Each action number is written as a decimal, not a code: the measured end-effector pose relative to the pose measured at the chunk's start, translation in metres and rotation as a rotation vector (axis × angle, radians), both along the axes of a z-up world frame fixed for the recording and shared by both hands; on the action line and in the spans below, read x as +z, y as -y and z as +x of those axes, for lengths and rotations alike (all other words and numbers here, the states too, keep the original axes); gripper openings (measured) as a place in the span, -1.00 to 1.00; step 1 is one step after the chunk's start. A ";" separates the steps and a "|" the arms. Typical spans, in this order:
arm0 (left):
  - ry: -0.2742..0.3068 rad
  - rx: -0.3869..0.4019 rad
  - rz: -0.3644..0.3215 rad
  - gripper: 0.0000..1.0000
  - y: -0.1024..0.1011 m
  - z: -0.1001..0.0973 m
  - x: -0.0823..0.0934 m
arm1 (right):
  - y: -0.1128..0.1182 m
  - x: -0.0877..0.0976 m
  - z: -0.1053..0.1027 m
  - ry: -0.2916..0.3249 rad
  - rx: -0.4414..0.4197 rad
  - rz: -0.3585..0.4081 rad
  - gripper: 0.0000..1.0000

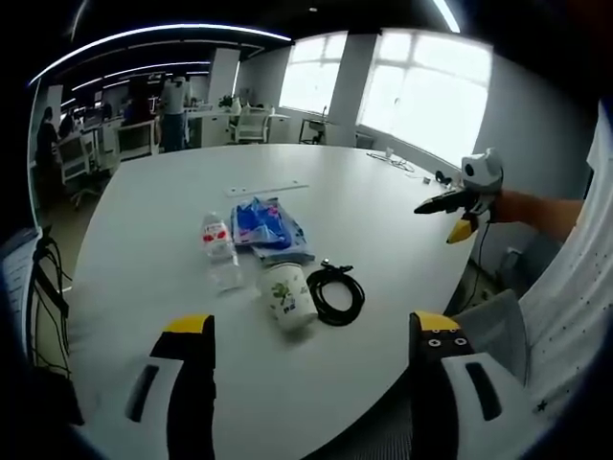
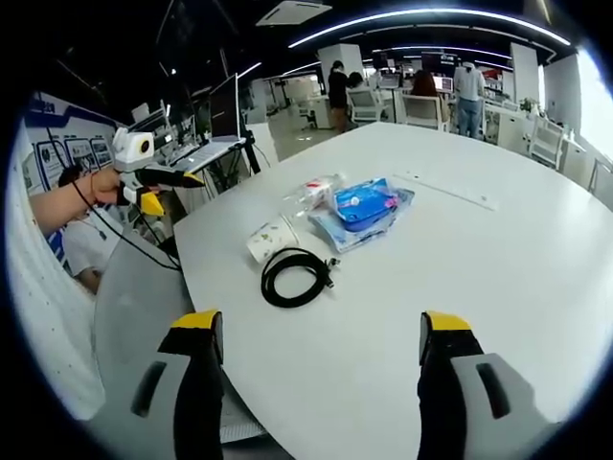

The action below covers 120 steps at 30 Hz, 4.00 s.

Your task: Arrange the tabletop items into an orderly group along one side of the table until the central work area is clear of visible clutter.

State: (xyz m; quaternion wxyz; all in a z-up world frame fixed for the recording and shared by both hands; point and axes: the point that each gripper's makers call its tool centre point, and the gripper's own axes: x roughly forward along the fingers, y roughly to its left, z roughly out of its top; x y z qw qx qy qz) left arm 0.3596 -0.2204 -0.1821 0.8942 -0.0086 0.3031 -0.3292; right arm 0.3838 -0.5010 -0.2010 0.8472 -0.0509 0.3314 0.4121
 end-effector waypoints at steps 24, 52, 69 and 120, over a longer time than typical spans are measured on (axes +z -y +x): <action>-0.006 0.007 -0.012 0.68 0.001 0.012 -0.003 | -0.009 -0.007 0.011 -0.018 0.010 0.004 0.64; 0.002 0.009 -0.025 0.67 0.001 0.041 -0.002 | -0.028 -0.011 0.040 -0.022 0.037 0.005 0.60; 0.006 0.005 -0.027 0.65 0.002 0.056 -0.003 | -0.037 -0.015 0.059 -0.021 0.063 0.003 0.57; -0.007 -0.011 -0.050 0.63 0.016 0.107 -0.019 | -0.073 -0.034 0.148 -0.007 0.128 0.014 0.39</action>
